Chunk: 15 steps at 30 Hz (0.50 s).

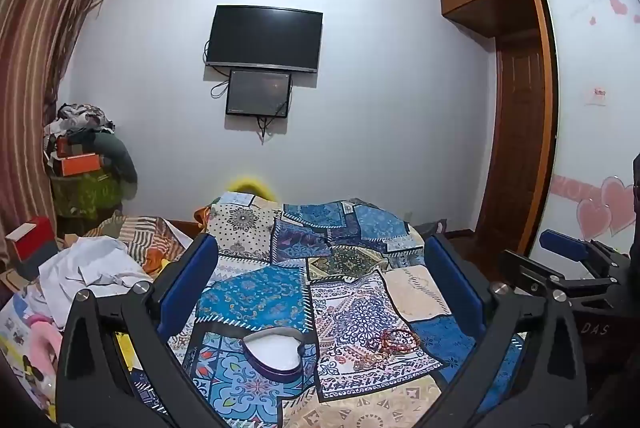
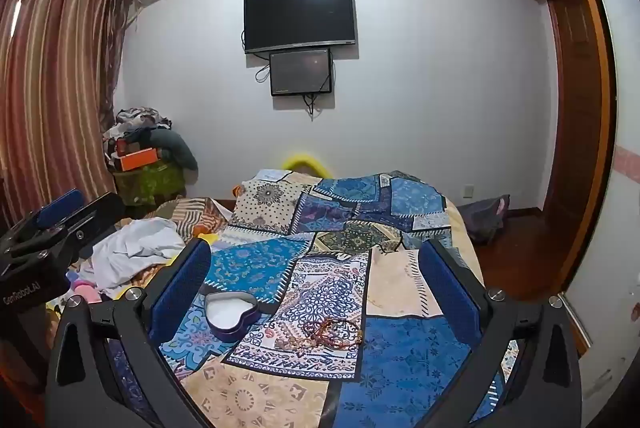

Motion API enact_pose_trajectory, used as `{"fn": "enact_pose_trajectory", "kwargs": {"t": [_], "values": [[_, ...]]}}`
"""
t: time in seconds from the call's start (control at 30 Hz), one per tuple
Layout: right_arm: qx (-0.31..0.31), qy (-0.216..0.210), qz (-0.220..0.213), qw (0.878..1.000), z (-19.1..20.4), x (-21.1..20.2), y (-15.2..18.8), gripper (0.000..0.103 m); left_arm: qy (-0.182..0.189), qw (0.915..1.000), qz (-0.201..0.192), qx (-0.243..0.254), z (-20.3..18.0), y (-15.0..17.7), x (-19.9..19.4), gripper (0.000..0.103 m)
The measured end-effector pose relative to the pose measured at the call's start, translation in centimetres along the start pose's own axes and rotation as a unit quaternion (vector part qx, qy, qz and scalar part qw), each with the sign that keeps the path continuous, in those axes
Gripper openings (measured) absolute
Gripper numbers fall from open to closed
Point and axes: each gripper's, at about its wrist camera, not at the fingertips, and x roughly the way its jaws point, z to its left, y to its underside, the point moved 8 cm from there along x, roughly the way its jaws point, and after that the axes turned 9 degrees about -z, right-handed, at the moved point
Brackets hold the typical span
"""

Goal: Organize jewelry

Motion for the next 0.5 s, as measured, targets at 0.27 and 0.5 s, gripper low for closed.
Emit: {"fn": "enact_pose_trajectory", "kwargs": {"t": [0.27,0.5], "values": [[0.003,0.0,-0.001,1.0,-0.04,-0.02,-0.06,0.103,0.001,1.0,-0.003,0.005,0.01,0.27,-0.43,0.103],[0.003,0.0,-0.002,1.0,-0.05,0.04,-0.02,0.103,-0.002,1.0,0.004,0.008,0.09,0.84,0.37,0.103]]}}
